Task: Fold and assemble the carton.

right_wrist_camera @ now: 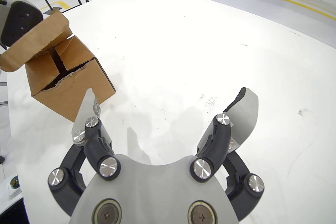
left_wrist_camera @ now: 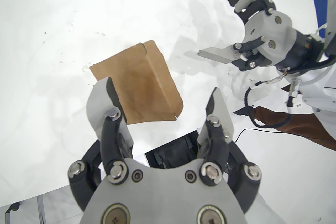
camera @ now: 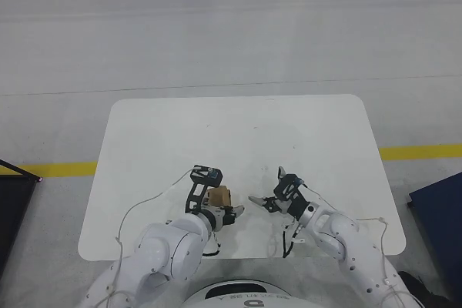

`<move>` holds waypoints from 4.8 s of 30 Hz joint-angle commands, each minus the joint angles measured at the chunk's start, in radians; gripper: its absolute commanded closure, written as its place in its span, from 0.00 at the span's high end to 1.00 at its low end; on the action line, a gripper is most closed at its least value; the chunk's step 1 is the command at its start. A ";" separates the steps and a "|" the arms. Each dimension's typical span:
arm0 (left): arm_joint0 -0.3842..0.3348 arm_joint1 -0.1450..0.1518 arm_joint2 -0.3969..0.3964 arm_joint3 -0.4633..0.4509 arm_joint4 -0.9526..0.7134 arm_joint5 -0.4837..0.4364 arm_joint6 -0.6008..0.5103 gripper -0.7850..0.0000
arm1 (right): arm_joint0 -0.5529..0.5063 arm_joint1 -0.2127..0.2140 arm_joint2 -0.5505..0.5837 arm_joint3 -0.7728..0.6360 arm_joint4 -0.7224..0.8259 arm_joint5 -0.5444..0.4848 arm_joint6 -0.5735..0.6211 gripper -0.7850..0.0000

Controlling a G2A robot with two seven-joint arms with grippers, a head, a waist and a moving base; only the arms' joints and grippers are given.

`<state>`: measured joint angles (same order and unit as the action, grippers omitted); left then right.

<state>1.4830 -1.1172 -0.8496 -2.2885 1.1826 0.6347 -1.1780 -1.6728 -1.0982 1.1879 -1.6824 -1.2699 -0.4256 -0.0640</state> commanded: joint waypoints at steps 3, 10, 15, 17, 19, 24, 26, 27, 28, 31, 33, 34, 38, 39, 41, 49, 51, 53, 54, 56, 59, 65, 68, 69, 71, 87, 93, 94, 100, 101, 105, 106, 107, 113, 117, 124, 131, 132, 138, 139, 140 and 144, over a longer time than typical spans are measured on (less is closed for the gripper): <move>-0.003 -0.007 0.010 0.002 0.009 0.024 0.019 1.00 | -0.002 0.000 0.001 -0.002 0.003 0.007 -0.005 1.00; -0.003 -0.007 0.010 0.002 0.009 0.024 0.019 1.00 | -0.022 0.004 0.036 -0.001 0.016 0.013 -0.032 1.00; 0.004 -0.006 0.013 0.023 0.038 -0.007 0.052 1.00 | -0.023 0.005 0.044 0.006 0.019 0.005 -0.033 1.00; 0.003 -0.008 0.023 0.029 0.080 -0.009 0.043 1.00 | -0.020 0.005 0.044 0.005 0.019 0.003 -0.031 1.00; -0.004 -0.012 0.043 0.033 0.132 0.001 0.028 1.00 | -0.018 0.005 0.043 0.003 0.021 0.002 -0.030 1.00; -0.023 -0.032 0.086 0.066 0.220 0.002 -0.005 1.00 | -0.019 0.005 0.044 0.004 0.022 0.003 -0.032 1.00; -0.016 -0.040 0.084 0.078 0.244 -0.006 -0.013 1.00 | -0.020 0.005 0.046 0.006 0.021 0.002 -0.033 1.00; -0.011 -0.044 0.079 0.084 0.253 -0.008 -0.016 1.00 | -0.020 0.005 0.047 0.008 0.022 0.002 -0.034 1.00; -0.006 -0.049 0.074 0.088 0.263 -0.013 -0.020 1.00 | -0.021 0.005 0.047 0.008 0.023 0.002 -0.034 1.00; 0.010 -0.061 0.056 0.094 0.299 -0.028 -0.035 0.74 | -0.020 0.005 0.048 0.008 0.023 0.001 -0.034 1.00; 0.021 -0.070 0.044 0.094 0.323 -0.040 -0.048 0.46 | -0.019 0.005 0.047 0.006 0.024 0.002 -0.032 1.00; 0.027 -0.074 0.040 0.092 0.339 -0.047 -0.055 0.39 | -0.018 0.005 0.046 0.004 0.024 0.001 -0.031 1.00; 0.051 -0.093 0.022 0.080 0.380 -0.074 -0.082 0.11 | -0.015 0.004 0.042 0.002 0.022 0.000 -0.027 1.00; 0.061 -0.099 0.013 0.077 0.377 -0.078 -0.086 0.06 | -0.014 0.004 0.040 0.001 0.022 0.001 -0.026 1.00; 0.068 -0.107 0.003 0.075 0.384 -0.085 -0.092 0.06 | -0.012 0.003 0.038 0.001 0.021 0.001 -0.024 1.00; 0.093 -0.142 -0.022 0.073 0.430 -0.109 -0.117 0.08 | -0.009 0.002 0.034 0.001 0.018 0.002 -0.020 1.00; 0.097 -0.150 -0.026 0.073 0.439 -0.112 -0.120 0.05 | -0.008 0.002 0.033 0.001 0.017 0.003 -0.018 1.00; 0.101 -0.158 -0.029 0.073 0.449 -0.116 -0.123 0.00 | -0.009 0.002 0.033 0.000 0.017 0.004 -0.018 1.00; 0.102 -0.162 -0.030 0.073 0.452 -0.118 -0.126 0.00 | -0.009 0.002 0.033 0.000 0.017 0.004 -0.018 1.00; 0.103 -0.169 -0.031 0.071 0.462 -0.125 -0.133 0.00 | -0.008 0.002 0.032 0.000 0.017 0.005 -0.018 1.00; 0.104 -0.180 -0.033 0.070 0.474 -0.135 -0.142 0.00 | -0.009 0.002 0.031 -0.002 0.017 0.003 -0.018 1.00; 0.111 -0.203 -0.037 0.070 0.473 -0.141 -0.149 0.00 | -0.017 0.003 0.036 -0.015 0.022 -0.016 -0.030 1.00; 0.114 -0.215 -0.044 0.073 0.469 -0.141 -0.149 0.00 | -0.029 0.006 0.048 -0.016 0.021 -0.023 -0.035 1.00; 0.118 -0.220 -0.048 0.074 0.467 -0.139 -0.147 0.00 | -0.033 0.007 0.053 -0.014 0.022 -0.025 -0.037 1.00; 0.122 -0.229 -0.056 0.077 0.461 -0.136 -0.144 0.00 | -0.040 0.009 0.062 -0.010 0.022 -0.027 -0.037 1.00; 0.143 -0.272 -0.044 0.007 0.567 -0.205 -0.206 1.00 | -0.052 0.012 0.057 0.003 0.007 -0.056 -0.049 1.00; 0.171 -0.273 -0.063 -0.047 0.559 -0.243 -0.209 1.00 | -0.037 0.008 0.036 0.012 0.005 -0.051 -0.039 1.00; 0.174 -0.272 -0.070 -0.057 0.559 -0.251 -0.202 1.00 | -0.035 0.008 0.033 0.013 0.003 -0.049 -0.036 1.00; 0.168 -0.277 -0.117 -0.061 0.559 -0.236 -0.126 1.00 | -0.022 0.005 0.021 0.017 0.003 -0.042 -0.029 1.00; 0.166 -0.278 -0.130 -0.061 0.554 -0.230 -0.121 1.00 | -0.019 0.005 0.018 0.015 0.001 -0.042 -0.026 1.00; 0.165 -0.278 -0.191 -0.061 0.566 -0.230 -0.119 1.00 | -0.005 0.002 0.001 0.009 -0.004 -0.042 -0.009 1.00; 0.166 -0.278 -0.202 -0.060 0.566 -0.234 -0.121 1.00 | -0.001 0.001 -0.004 0.009 -0.004 -0.040 -0.006 1.00; 0.167 -0.279 -0.212 -0.057 0.554 -0.229 -0.123 1.00 | 0.003 0.000 -0.009 0.010 -0.003 -0.038 -0.002 1.00; 0.160 -0.280 -0.280 0.023 0.515 -0.271 -0.135 1.00 | 0.038 -0.006 -0.048 0.026 -0.014 -0.035 0.039 1.00; 0.151 -0.281 -0.322 0.076 0.458 -0.295 -0.126 1.00 | 0.063 -0.011 -0.068 0.039 -0.011 -0.028 0.059 1.00; 0.151 -0.283 -0.343 0.115 0.420 -0.319 -0.124 1.00 | 0.110 -0.020 -0.093 0.056 -0.010 -0.006 0.112 1.00; 0.170 -0.285 -0.340 0.117 0.404 -0.330 -0.125 1.00 | 0.153 -0.024 -0.100 0.071 -0.003 0.000 0.144 1.00; 0.174 -0.285 -0.340 0.118 0.404 -0.330 -0.122 1.00 | 0.160 -0.025 -0.100 0.074 -0.001 0.000 0.148 1.00; 0.199 -0.286 -0.327 0.122 0.396 -0.327 -0.105 1.00 | 0.197 -0.030 -0.109 0.093 0.005 0.001 0.169 1.00; 0.203 -0.287 -0.323 0.121 0.397 -0.328 -0.103 1.00 | 0.204 -0.031 -0.110 0.094 0.006 0.002 0.172 1.00; 0.207 -0.287 -0.319 0.118 0.396 -0.328 -0.102 1.00 | 0.210 -0.032 -0.112 0.097 0.009 0.003 0.176 1.00; 0.216 -0.288 -0.315 0.113 0.395 -0.324 -0.097 1.00 | 0.224 -0.035 -0.117 0.095 0.004 0.014 0.183 1.00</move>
<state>1.6981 -1.4050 -1.1644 -2.1752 1.5777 0.3101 -1.2758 -1.4496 -1.1328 1.0712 -1.5861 -1.2661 -0.4145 0.1186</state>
